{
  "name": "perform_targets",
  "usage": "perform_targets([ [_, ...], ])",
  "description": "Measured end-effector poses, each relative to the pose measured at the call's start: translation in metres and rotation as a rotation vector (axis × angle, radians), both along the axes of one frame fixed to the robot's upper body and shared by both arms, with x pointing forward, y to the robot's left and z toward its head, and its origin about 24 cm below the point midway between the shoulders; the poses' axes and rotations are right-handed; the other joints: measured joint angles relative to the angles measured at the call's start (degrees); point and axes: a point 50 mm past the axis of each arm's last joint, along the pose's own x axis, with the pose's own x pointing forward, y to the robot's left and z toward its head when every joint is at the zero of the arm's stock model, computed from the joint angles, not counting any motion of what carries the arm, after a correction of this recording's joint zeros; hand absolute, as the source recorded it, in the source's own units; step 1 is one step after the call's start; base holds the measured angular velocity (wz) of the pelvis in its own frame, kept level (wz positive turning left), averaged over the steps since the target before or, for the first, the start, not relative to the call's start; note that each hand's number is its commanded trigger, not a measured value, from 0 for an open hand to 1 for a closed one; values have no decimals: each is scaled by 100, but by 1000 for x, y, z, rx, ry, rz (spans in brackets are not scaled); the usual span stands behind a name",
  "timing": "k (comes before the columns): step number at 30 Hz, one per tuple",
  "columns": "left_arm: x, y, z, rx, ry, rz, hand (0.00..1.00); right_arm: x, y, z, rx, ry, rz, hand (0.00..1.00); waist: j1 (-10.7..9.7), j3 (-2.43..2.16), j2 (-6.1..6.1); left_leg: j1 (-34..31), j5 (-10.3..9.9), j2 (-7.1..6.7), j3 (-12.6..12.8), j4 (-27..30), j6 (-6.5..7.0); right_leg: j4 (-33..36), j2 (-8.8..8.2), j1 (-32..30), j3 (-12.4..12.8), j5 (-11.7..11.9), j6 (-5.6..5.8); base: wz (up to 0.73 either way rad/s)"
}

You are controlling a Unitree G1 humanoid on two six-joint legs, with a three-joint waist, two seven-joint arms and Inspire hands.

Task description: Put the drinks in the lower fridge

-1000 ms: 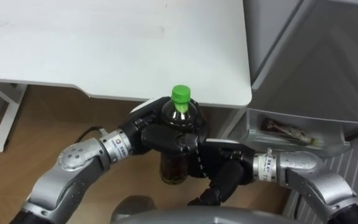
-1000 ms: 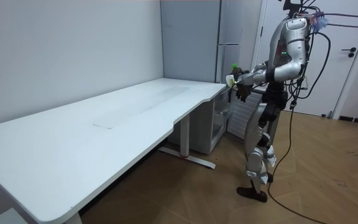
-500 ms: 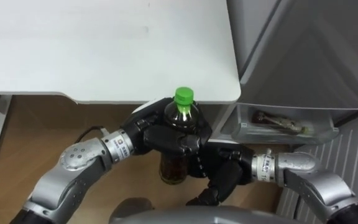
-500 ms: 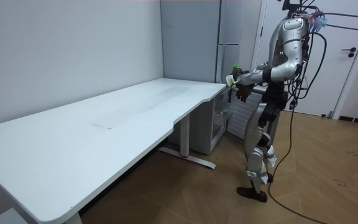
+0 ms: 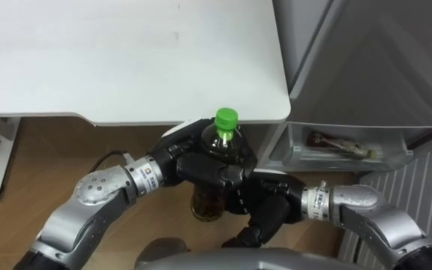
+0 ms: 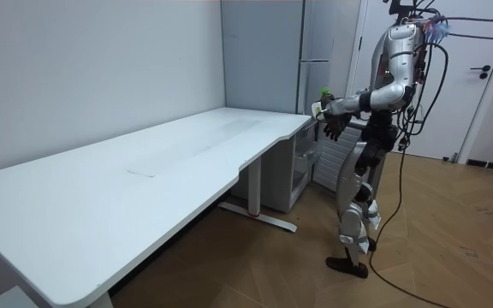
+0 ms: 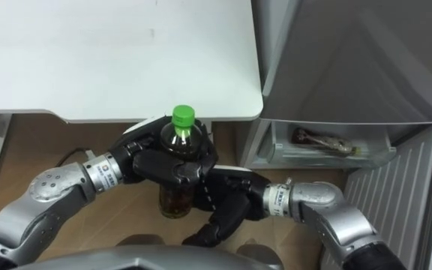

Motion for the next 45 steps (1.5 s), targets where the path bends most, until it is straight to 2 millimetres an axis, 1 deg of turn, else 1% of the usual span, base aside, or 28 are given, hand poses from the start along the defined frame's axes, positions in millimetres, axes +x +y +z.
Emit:
perform_targets([
  [3, 0, -1, 0, -6, -4, -1, 100, 0, 1, -1, -5, 0, -11, 100, 4, -1, 0, 49, 1, -3, 4, -42, 0, 11, -8, 7, 5, 0, 0, -4],
  [8, -7, -13, -2, -38, 19, -65, 100, 2, 2, -2, -31, -9, -52, 100, 7, -17, 29, 51, 1, -9, 5, -61, 0, 3, -9, 10, 2, 0, 0, 0],
  [9, -8, -16, -3, -57, 32, -68, 100, 1, 2, -3, -30, -4, -59, 100, 12, -17, 50, 65, 1, -11, 12, -70, 0, 2, -9, 18, 2, 0, 0, 0],
  [12, -4, -16, -7, -96, 64, -63, 100, 1, 2, -3, -30, -6, -60, 100, 16, -44, 123, 91, 1, -10, 22, -84, 0, 3, -8, 41, 5, -1, 1, 0],
  [15, -1, -19, -7, -124, 71, -72, 100, 3, 6, -2, -19, -9, -78, 100, 14, -34, 157, 128, 1, -10, 22, -100, -1, 0, -8, 83, 6, -2, 3, 0],
  [20, 0, -20, -5, -144, 69, -82, 100, 2, 9, -2, -9, -4, -77, 100, 25, -31, 151, 184, 9, -13, 52, -153, -6, 1, -8, 98, 44, -2, 3, -3],
  [24, 3, -18, -4, -213, 93, -44, 100, 2, 12, -1, 43, 15, -99, 100, 20, -18, 132, 186, 9, -12, 83, -163, -5, -1, -6, 91, 61, -3, 4, 0],
  [28, 4, -18, -4, -219, 95, -41, 100, 2, 13, -1, 51, 17, -98, 100, 19, -13, 128, 186, 8, -13, 95, -169, -5, -13, -5, 88, 82, -3, 4, 0],
  [29, 4, -18, -4, -220, 95, -40, 85, 2, 13, -1, 52, 17, -98, 100, 20, -12, 128, 186, 8, -13, 96, -170, -5, -18, -5, 89, 83, -3, 4, 0],
  [30, 4, -18, -4, -223, 96, -39, 0, 2, 14, -1, 54, 17, -99, 100, 21, -12, 128, 183, 8, -14, 98, -171, -5, -37, -3, 93, 86, -3, 4, 0],
  [41, 5, -19, -3, -253, 101, -20, 0, 1, 17, 0, 95, 37, -112, 100, 17, -11, 129, 183, 8, -13, 123, -203, -6, -84, 3, 94, 101, -2, 3, 0],
  [45, 6, -19, -3, -254, 96, -16, 0, 1, 18, 1, 103, 39, -116, 100, -7, 4, 104, 207, 8, -16, 121, -213, -6, -100, 4, 98, 99, -2, 3, 0],
])
